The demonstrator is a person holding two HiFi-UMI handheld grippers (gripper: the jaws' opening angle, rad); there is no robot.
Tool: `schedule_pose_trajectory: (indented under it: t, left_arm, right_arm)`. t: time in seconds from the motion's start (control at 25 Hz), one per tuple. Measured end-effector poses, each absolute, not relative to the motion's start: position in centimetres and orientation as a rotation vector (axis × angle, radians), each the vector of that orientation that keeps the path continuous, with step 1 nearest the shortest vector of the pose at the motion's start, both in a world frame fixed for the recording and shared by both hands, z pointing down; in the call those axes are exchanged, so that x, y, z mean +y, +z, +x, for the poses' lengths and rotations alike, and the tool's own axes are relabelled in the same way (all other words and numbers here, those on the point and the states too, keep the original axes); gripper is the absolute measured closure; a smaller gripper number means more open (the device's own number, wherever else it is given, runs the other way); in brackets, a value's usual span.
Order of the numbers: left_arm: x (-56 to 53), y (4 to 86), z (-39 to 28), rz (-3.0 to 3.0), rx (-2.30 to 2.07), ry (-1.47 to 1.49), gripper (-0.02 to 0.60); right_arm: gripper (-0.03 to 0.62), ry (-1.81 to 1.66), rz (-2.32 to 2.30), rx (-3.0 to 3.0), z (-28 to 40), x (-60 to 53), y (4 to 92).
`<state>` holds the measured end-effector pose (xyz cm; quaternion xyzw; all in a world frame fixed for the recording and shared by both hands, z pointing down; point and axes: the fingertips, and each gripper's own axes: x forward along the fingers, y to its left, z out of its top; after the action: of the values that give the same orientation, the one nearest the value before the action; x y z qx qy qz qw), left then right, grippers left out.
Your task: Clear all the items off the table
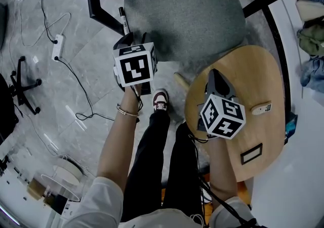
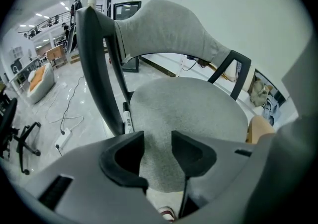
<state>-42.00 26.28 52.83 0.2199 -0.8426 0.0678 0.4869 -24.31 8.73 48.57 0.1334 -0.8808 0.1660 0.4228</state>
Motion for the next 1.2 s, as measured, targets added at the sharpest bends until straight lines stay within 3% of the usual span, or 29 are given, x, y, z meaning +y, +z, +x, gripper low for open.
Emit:
schedule_pose_trajectory:
  t: [0.8,1.04,1.2]
  left_arm:
    - [23.9,51.3,-38.6,0.588,-2.049,0.162,0.417]
    - [22.0,49.7,-35.8,0.633,-2.045,0.169,0.469]
    - [20.0,48.1,-32.5,0.728,-2.025,0.151,0.538]
  right_arm:
    - [0.569,0.434,0.366,-2.215,-22.1,7.0,47.4]
    - [0.569,0.45,0.406,-2.224,-20.0,5.3,46.1]
    - [0.569,0.469,0.443,-2.229,-18.0,4.2,44.9]
